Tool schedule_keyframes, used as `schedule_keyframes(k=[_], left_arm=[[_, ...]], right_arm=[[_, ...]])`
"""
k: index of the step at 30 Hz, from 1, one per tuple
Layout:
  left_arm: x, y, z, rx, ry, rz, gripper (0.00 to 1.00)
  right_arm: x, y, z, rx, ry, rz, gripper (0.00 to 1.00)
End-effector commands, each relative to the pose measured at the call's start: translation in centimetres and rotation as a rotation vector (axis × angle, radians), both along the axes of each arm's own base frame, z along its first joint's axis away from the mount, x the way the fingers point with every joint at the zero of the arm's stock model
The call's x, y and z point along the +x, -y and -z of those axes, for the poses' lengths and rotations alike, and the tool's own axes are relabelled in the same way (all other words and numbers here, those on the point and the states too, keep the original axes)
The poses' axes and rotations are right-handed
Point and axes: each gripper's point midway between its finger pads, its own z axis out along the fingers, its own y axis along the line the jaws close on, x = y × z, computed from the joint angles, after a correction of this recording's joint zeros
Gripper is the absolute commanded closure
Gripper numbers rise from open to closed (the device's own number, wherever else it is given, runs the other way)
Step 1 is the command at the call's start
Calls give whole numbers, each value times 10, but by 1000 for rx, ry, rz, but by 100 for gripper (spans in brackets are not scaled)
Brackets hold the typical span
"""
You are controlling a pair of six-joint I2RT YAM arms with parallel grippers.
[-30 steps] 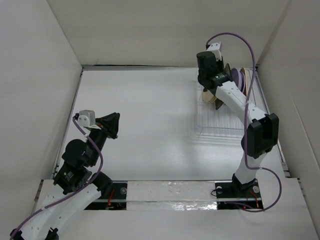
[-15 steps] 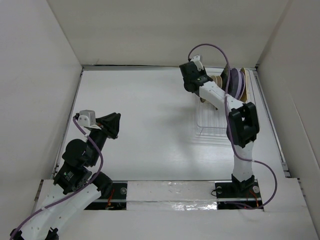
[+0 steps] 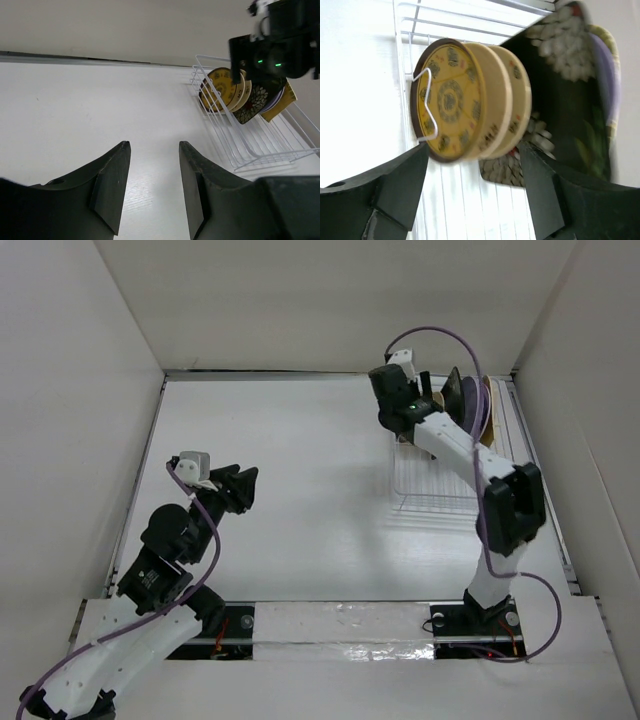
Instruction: Load the plates into the dish rack
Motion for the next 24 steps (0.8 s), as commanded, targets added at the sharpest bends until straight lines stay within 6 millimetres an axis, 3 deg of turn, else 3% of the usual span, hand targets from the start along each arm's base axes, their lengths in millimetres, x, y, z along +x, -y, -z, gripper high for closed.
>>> schedule_keyframes(k=[1, 2, 4, 5, 7, 8, 10, 11, 12, 13, 14, 15, 18, 19, 20, 23, 24], left_arm=[[2, 4, -10, -13, 28, 14, 59], [2, 4, -9, -11, 27, 12, 58], [3, 4, -9, -10, 30, 9, 57], [4, 3, -9, -9, 31, 6, 56], [5, 4, -6, -1, 27, 4, 55], [6, 4, -7, 1, 30, 2, 54], [7, 4, -4, 7, 29, -1, 54], [7, 4, -5, 12, 34, -2, 54], [7, 3, -4, 15, 35, -3, 54], [7, 3, -2, 22, 33, -3, 53], [7, 2, -2, 27, 36, -7, 53], [7, 2, -1, 32, 36, -10, 53], [9, -1, 2, 42, 33, -29, 53], [10, -2, 3, 48, 30, -33, 53], [11, -2, 5, 52, 27, -35, 53], [13, 1, 10, 74, 16, -29, 53], [14, 3, 7, 68, 31, -22, 53]], right_arm=[[-24, -14, -89, 268, 270, -65, 20], [-43, -21, -121, 361, 336, -140, 20], [-66, -45, -145, 503, 428, -247, 19], [-93, -49, -148, 567, 444, -329, 19], [-124, -67, -170, 707, 537, -443, 19], [-153, -67, -170, 769, 556, -535, 22], [-183, -71, -186, 891, 631, -630, 30], [-200, -76, -188, 936, 634, -702, 41], [-210, -76, -170, 960, 609, -725, 72], [-232, -66, -186, 1031, 660, -762, 82], [-248, -64, -180, 1061, 653, -814, 92], [-250, -67, -177, 1068, 633, -823, 96], [-268, -61, -154, 1081, 580, -841, 96], [-271, -62, -136, 1083, 530, -831, 95], [-276, -57, -136, 1096, 543, -824, 91], [-282, -53, -120, 1133, 526, -808, 66], [-283, -54, -117, 1143, 521, -810, 53]])
